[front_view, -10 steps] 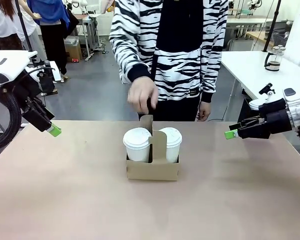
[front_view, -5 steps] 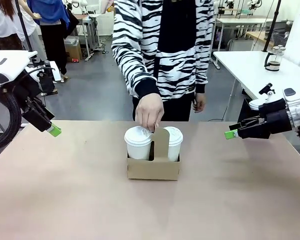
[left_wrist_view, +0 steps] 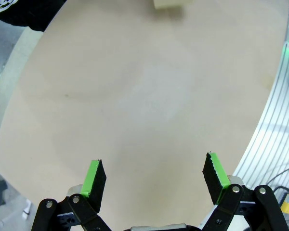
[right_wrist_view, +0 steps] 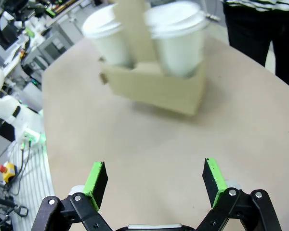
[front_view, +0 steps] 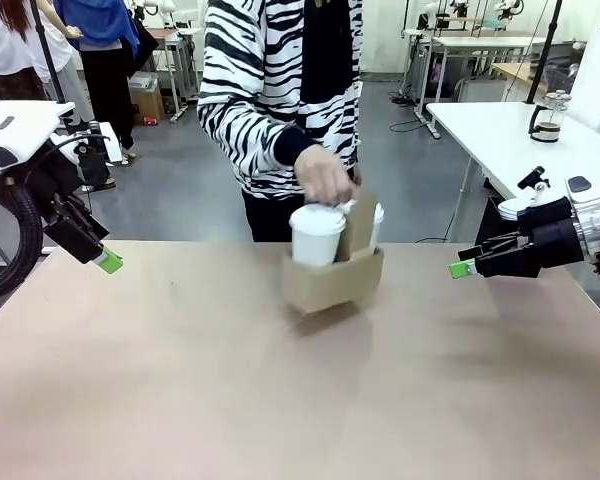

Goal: Pour a drink into a cup and package it in a carrier.
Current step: Insert the held 600 ml Paper Cup into the Cup Carrier.

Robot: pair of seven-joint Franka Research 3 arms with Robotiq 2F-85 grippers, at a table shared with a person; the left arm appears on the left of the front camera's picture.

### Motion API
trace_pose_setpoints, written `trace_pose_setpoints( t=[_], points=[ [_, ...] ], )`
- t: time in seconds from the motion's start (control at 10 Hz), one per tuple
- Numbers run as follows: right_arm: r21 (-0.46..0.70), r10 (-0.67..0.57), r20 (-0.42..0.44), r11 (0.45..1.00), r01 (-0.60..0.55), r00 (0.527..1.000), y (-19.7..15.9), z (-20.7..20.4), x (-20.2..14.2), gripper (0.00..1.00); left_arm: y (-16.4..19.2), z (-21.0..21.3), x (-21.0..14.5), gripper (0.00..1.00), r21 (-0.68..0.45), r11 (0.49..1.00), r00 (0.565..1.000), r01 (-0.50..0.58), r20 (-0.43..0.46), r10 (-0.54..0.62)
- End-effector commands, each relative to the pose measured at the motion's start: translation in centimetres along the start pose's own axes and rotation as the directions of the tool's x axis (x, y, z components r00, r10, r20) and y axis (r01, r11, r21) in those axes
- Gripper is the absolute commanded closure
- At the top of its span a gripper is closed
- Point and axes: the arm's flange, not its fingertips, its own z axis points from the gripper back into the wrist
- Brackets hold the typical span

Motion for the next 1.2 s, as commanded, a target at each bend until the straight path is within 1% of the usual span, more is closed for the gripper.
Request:
trace_pose_setpoints(
  t=[0.0,1.1],
  points=[
    [0.012,0.024,0.005,1.000,-0.024,1.000,-0.63,0.17,0.16,0.00,0.16,0.20,0.10,0.00,-0.005,1.000,1.000,-0.009,-0.007,0.009],
    [0.012,0.024,0.005,1.000,-0.024,1.000,-0.63,0.17,0.16,0.00,0.16,0.20,0.10,0.00,-0.005,1.000,1.000,-0.009,-0.007,0.009]
  ],
)
